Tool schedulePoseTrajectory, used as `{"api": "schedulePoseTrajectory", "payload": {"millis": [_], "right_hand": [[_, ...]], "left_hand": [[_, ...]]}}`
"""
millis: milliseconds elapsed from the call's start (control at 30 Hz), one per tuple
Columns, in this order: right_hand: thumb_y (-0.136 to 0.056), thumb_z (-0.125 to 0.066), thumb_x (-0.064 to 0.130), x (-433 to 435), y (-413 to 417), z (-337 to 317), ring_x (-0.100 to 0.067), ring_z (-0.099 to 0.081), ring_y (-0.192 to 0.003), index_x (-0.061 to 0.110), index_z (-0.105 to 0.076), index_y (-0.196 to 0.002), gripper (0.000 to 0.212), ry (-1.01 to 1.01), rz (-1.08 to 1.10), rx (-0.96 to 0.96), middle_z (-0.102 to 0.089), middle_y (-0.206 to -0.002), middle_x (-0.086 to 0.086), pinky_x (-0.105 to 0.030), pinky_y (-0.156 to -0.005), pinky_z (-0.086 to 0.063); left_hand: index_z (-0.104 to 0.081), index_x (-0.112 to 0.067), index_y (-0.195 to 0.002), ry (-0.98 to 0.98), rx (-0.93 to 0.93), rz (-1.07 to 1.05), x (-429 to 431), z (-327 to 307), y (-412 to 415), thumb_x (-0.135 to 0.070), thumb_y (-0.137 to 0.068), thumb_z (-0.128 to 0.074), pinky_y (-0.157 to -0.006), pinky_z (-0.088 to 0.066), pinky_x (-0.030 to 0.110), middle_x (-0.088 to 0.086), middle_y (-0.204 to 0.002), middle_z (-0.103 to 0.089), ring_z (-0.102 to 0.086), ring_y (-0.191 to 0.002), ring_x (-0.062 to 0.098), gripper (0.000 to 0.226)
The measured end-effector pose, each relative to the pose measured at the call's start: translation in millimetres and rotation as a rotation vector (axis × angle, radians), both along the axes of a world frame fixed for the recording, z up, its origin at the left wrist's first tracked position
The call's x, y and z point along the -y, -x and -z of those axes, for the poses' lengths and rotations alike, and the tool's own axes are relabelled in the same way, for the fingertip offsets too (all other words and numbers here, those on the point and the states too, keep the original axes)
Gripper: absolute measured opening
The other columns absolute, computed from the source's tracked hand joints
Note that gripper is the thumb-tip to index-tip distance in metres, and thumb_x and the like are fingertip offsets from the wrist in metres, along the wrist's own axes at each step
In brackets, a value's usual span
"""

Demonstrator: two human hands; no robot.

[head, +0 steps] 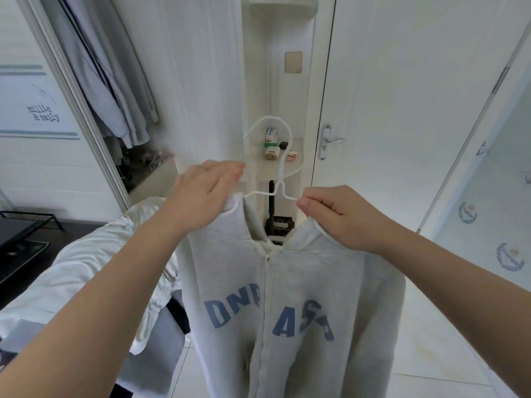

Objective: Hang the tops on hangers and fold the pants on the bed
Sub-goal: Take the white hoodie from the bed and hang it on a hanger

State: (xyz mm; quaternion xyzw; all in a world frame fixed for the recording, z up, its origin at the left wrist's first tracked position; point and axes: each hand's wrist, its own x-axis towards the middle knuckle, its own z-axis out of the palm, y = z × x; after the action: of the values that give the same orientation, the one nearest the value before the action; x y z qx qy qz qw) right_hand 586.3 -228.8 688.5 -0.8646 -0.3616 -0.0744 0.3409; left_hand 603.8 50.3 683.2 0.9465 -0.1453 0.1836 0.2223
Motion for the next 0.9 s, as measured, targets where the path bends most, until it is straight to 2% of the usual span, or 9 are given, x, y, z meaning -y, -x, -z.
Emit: {"api": "schedulePoseTrajectory", "payload": {"millis": [67, 100, 167, 267, 367, 500, 600, 733, 900], "right_hand": [[-0.105, -0.047, 0.023, 7.0, -1.6, 1.4, -0.006, -0.039, -0.055, 0.022, -0.041, -0.065, 0.041, -0.034, 0.039, -0.008, -0.040, -0.056, 0.011, -0.022, -0.056, -0.031], [-0.105, -0.048, 0.024, 9.7, -2.4, 1.7, -0.006, -0.038, -0.055, 0.023, -0.042, -0.065, 0.041, -0.038, 0.050, -0.010, -0.040, -0.056, 0.011, -0.023, -0.056, -0.032], [-0.105, -0.049, 0.026, 12.1, -5.5, 0.4, -0.005, -0.038, -0.056, 0.020, -0.046, -0.065, 0.040, -0.013, 0.052, -0.022, -0.041, -0.058, 0.009, -0.021, -0.056, -0.032], [-0.101, -0.054, 0.033, 15.2, -12.1, -2.5, -0.006, -0.044, -0.060, 0.021, -0.059, -0.076, 0.029, -0.054, 0.004, -0.123, -0.050, -0.065, 0.006, -0.018, -0.058, -0.037], [-0.093, -0.057, 0.048, 28.4, -18.1, -5.7, -0.006, -0.051, -0.070, 0.037, -0.064, -0.088, 0.014, -0.128, -0.013, -0.182, -0.059, -0.078, 0.004, -0.018, -0.065, -0.040], [-0.088, -0.043, 0.067, 49.3, -26.2, -7.1, 0.000, -0.055, -0.074, 0.041, -0.062, -0.089, 0.032, -0.040, 0.110, -0.141, -0.063, -0.083, 0.014, -0.020, -0.070, -0.041], [-0.097, -0.042, 0.064, 53.8, -36.4, -11.7, 0.001, -0.057, -0.075, 0.039, -0.058, -0.095, 0.030, 0.040, 0.228, -0.062, -0.065, -0.081, 0.016, -0.018, -0.065, -0.041], [-0.101, -0.044, 0.050, 50.9, -49.7, -29.5, 0.003, -0.052, -0.058, 0.043, -0.054, -0.064, 0.039, 0.016, 0.237, -0.071, -0.058, -0.062, 0.022, -0.012, -0.057, -0.038], [-0.104, -0.048, 0.042, 31.5, -73.5, -64.4, 0.000, -0.066, -0.080, 0.032, -0.071, -0.083, 0.032, -0.106, 0.169, -0.211, -0.072, -0.087, 0.016, -0.026, -0.075, -0.048]], "left_hand": [[-0.060, -0.052, -0.102, -0.002, 0.034, 0.027, -4.9, 14.3, 5.6, -0.073, -0.093, -0.021, -0.084, -0.049, 0.038, -0.022, -0.101, -0.067, -0.060, -0.096, 0.000, 0.045], [-0.056, -0.048, -0.082, -0.038, 0.049, 0.041, -4.7, 19.8, 8.2, -0.075, -0.092, -0.025, -0.067, -0.045, 0.033, -0.020, -0.079, -0.064, -0.057, -0.076, -0.002, 0.043], [-0.046, -0.036, -0.067, -0.073, 0.112, 0.054, -0.3, 25.4, 12.1, -0.073, -0.091, -0.032, -0.054, -0.036, 0.034, -0.009, -0.059, -0.052, -0.051, -0.059, 0.005, 0.047], [-0.063, -0.019, -0.081, -0.023, 0.181, 0.061, -1.0, 21.4, 9.3, -0.066, -0.093, -0.034, -0.061, -0.047, 0.043, -0.002, -0.065, -0.060, -0.056, -0.063, 0.017, 0.056], [-0.050, -0.018, -0.069, 0.026, 0.273, 0.020, -9.7, 9.7, 4.7, -0.062, -0.093, -0.038, -0.056, -0.045, 0.044, 0.001, -0.057, -0.051, -0.052, -0.056, 0.023, 0.052], [-0.036, -0.028, -0.064, 0.073, 0.350, -0.023, -22.8, -8.5, -6.3, -0.055, -0.096, -0.043, -0.054, -0.044, 0.043, -0.004, -0.055, -0.045, -0.049, -0.054, 0.021, 0.042], [-0.040, -0.018, -0.065, 0.079, 0.396, -0.067, -28.6, -22.3, -23.0, -0.055, -0.095, -0.043, -0.053, -0.039, 0.039, -0.005, -0.054, -0.043, -0.047, -0.053, 0.019, 0.048], [-0.038, -0.027, -0.065, 0.060, 0.457, -0.090, -34.5, -39.5, -47.7, -0.056, -0.096, -0.043, -0.051, -0.034, 0.035, -0.007, -0.056, -0.043, -0.046, -0.055, 0.012, 0.043], [-0.042, -0.024, -0.067, 0.048, 0.496, -0.129, -40.6, -67.6, -82.7, -0.053, -0.098, -0.041, -0.064, -0.044, 0.043, -0.009, -0.059, -0.045, -0.050, -0.066, 0.024, 0.043]]}}
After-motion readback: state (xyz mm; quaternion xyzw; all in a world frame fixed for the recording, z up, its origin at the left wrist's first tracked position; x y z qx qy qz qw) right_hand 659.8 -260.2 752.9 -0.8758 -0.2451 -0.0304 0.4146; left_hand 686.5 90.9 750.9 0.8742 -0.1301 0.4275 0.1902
